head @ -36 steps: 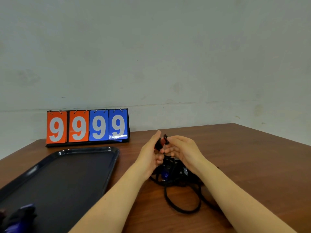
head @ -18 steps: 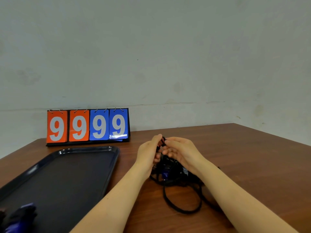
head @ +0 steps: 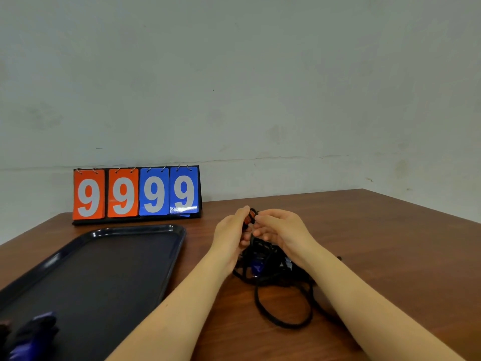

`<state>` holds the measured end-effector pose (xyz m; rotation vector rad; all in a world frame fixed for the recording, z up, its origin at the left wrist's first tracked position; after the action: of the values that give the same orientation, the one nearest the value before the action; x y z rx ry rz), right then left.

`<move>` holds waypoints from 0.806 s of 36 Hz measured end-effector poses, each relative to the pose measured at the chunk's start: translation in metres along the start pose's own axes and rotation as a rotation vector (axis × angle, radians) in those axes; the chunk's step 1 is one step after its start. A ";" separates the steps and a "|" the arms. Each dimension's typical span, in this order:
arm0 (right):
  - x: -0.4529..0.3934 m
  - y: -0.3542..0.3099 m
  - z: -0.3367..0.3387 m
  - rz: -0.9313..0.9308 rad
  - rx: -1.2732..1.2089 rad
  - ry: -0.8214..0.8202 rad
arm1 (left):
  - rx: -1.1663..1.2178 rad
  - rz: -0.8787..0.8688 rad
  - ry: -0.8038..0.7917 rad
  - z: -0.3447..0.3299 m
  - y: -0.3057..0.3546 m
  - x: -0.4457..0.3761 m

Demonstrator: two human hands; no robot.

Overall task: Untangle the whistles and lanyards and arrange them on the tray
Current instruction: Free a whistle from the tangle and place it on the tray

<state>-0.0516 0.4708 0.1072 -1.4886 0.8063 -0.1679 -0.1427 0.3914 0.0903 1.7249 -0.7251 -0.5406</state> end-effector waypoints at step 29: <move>0.002 -0.013 0.006 0.271 0.520 0.099 | 0.137 0.142 -0.257 -0.013 0.005 0.017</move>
<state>-0.0422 0.4728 0.1174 -0.8795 0.9500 -0.2291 -0.1229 0.3874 0.0989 1.7314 -1.0804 -0.6331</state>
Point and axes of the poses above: each hand's wrist, its own x-axis away from the middle knuckle, its own z-axis out of the back of the hand, y = z × x, the point moved 6 cm from there along -x, towards the middle knuckle, and after that the axes turned 7 degrees about z, right-handed, at the moved point
